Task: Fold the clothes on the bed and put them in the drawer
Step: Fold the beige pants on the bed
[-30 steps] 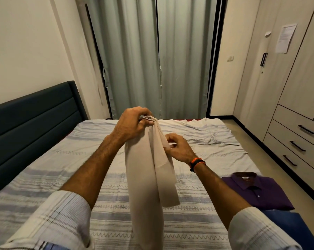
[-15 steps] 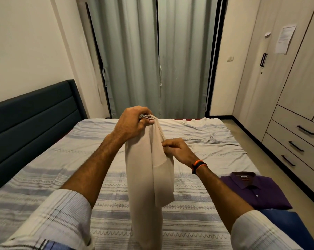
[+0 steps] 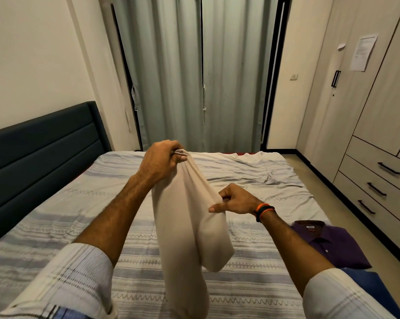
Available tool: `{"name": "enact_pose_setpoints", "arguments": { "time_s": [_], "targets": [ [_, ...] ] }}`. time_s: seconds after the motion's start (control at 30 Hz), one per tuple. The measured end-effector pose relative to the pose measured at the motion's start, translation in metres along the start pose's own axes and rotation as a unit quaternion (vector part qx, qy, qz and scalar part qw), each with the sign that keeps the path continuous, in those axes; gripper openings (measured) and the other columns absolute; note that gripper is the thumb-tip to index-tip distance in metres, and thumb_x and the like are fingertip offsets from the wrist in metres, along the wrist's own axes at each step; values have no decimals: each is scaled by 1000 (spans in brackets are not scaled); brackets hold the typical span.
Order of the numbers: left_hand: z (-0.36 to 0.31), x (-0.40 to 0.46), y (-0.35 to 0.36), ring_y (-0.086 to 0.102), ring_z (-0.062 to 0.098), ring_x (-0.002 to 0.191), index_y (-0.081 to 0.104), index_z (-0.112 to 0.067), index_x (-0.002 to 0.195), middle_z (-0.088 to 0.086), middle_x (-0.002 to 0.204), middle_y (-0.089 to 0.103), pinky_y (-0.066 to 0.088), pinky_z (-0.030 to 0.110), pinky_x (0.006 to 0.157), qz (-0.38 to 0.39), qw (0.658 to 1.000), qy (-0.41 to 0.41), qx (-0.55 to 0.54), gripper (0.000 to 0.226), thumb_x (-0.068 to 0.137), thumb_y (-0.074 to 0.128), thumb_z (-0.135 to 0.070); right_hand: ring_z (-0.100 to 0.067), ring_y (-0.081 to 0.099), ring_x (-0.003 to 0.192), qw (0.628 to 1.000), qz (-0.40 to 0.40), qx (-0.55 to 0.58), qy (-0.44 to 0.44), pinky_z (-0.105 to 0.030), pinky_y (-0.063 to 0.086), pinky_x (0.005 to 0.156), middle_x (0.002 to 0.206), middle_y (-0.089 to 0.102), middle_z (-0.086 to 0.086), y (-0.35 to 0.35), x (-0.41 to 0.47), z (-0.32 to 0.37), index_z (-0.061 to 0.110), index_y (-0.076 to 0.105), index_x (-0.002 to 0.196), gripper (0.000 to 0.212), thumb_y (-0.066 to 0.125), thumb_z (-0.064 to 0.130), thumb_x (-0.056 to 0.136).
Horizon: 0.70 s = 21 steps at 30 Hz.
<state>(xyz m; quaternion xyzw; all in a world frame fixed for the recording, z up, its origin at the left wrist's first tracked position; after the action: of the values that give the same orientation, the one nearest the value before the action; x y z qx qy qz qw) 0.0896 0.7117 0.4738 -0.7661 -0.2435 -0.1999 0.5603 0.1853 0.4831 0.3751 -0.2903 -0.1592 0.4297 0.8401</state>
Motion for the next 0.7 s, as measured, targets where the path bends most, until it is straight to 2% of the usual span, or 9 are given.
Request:
{"name": "enact_pose_setpoints", "arguments": {
  "time_s": [0.03, 0.1, 0.17, 0.23, 0.37, 0.43, 0.53, 0.63, 0.7],
  "targets": [
    [4, -2, 1, 62, 20, 83, 69, -16, 97, 3, 92, 70, 54, 39, 78, 3, 1000, -9, 5, 24, 87, 71, -37, -4, 59, 57, 1000, -14, 9, -4, -19, 49, 58, 63, 67, 11, -5, -2, -3, 17, 76, 79, 19, 81, 36, 78],
    [10, -4, 0, 63, 23, 83, 68, -14, 99, 4, 92, 72, 54, 38, 76, 3, 1000, -26, 1, 25, 88, 71, -37, -16, 70, 72, 998, -50, 37, -20, -31, 59, 69, 81, 74, -1, -13, -5, -7, 11, 77, 90, 26, 79, 35, 80],
    [14, -6, -1, 63, 23, 82, 68, -14, 100, 5, 92, 72, 52, 34, 74, -2, 999, -34, -8, 25, 89, 70, -36, -18, 72, 79, 996, -57, 62, -36, -32, 60, 71, 86, 75, 1, -20, -9, -9, 13, 76, 93, 19, 78, 29, 83],
    [15, -6, -1, 64, 24, 82, 67, -14, 101, 5, 92, 72, 53, 36, 74, 5, 1000, -26, -10, 26, 89, 69, -37, -12, 72, 78, 997, -37, 57, -37, -27, 58, 68, 84, 74, 9, -25, -14, -7, 18, 76, 90, 11, 79, 25, 82],
    [10, -4, -4, 63, 21, 84, 67, -16, 101, 3, 93, 72, 55, 40, 78, 18, 999, -7, -28, 26, 89, 67, -39, -8, 72, 81, 999, 31, -1, -9, -24, 56, 72, 87, 75, 15, -35, -17, -3, 18, 78, 97, 22, 83, 23, 77],
    [8, -4, -4, 64, 21, 85, 67, -17, 101, 2, 94, 72, 55, 41, 80, 17, 999, -2, -37, 26, 88, 67, -40, -8, 72, 80, 997, 64, -30, 14, -27, 59, 75, 85, 75, 16, -36, -17, -1, 18, 78, 96, 22, 84, 25, 76],
    [5, -5, -4, 64, 21, 83, 67, -17, 99, 1, 91, 72, 56, 42, 78, 8, 999, 5, -44, 24, 89, 68, -39, -1, 69, 71, 990, 101, -89, 46, -23, 57, 73, 71, 71, 21, -32, -19, 2, 28, 74, 79, 11, 84, 28, 76],
    [4, -6, -7, 62, 20, 79, 68, -15, 97, 2, 88, 71, 55, 39, 76, -19, 999, 8, -50, 22, 89, 70, -35, 2, 51, 46, 983, 115, -127, 59, -14, 41, 57, 46, 56, 20, -20, -18, -4, 32, 62, 47, 38, 85, 26, 76],
    [4, -6, -11, 62, 19, 79, 69, -14, 98, 3, 90, 71, 53, 35, 76, -27, 998, 5, -50, 22, 89, 70, -34, 1, 49, 45, 985, 107, -123, 58, -12, 38, 55, 43, 54, 20, -16, -20, -12, 40, 62, 40, 46, 84, 24, 77]
  ]
}}
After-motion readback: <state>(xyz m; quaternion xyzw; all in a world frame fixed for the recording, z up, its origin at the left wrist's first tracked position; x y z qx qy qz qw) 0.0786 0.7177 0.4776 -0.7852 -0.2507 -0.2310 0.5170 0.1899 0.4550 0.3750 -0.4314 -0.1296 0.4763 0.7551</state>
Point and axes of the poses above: each hand's wrist, its own x-axis towards the middle knuckle, its own y-axis out of the palm, z = x × y, the point moved 1 cm from there along x, towards the middle knuckle
